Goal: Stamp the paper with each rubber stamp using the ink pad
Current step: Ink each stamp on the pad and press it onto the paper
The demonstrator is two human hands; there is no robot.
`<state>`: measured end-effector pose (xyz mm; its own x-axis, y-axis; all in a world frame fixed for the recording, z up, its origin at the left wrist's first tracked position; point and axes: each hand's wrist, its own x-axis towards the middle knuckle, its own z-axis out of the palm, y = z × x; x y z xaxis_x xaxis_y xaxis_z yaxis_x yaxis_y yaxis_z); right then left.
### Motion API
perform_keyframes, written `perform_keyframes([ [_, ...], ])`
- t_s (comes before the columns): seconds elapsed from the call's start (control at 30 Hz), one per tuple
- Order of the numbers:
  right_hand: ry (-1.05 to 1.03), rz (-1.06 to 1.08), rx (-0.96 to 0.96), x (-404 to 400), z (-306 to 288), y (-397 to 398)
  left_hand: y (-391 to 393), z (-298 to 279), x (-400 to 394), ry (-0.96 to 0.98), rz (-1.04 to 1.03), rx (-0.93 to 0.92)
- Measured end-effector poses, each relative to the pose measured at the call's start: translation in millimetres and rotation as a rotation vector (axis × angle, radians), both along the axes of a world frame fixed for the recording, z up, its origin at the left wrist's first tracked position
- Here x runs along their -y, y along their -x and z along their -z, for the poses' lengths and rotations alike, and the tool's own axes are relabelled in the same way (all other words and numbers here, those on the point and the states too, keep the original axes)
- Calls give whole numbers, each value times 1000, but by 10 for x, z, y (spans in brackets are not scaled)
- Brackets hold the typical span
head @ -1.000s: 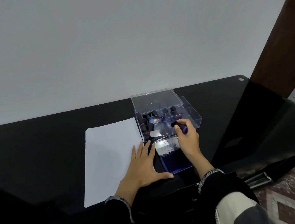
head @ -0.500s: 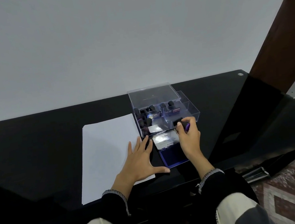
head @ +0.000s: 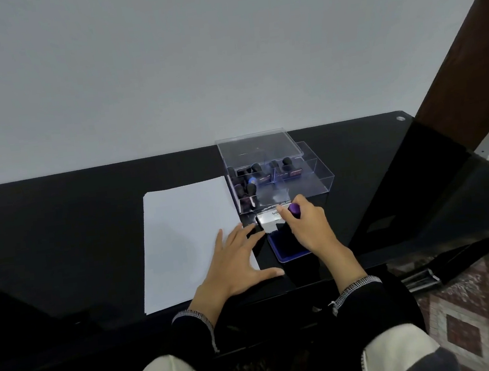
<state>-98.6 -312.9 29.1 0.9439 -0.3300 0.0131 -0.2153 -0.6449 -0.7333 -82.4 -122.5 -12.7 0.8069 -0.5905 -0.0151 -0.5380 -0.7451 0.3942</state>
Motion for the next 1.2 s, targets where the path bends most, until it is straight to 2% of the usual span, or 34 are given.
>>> perform_keyframes([
  [0.27, 168, -123, -12, -63, -19, 106, -46, 102, 28, 60, -60, 94],
  [0.47, 281, -172, -23, -142, -15, 136, -62, 75, 29, 96, -69, 87],
  [0.63, 425, -180, -46, -180, 8, 114, -192, 54, -149, 245, -246, 167],
  [0.83, 452, -136, -26, -244, 47, 117, -283, 113, -474, 94, -498, 178],
  [0.93, 448, -110, -6, -252, 83, 120, -264, 130, -513, 14, -507, 114],
  [1.2, 413, -77, 27, -240, 166, 83, -239, 139, -485, 15, -520, 98],
])
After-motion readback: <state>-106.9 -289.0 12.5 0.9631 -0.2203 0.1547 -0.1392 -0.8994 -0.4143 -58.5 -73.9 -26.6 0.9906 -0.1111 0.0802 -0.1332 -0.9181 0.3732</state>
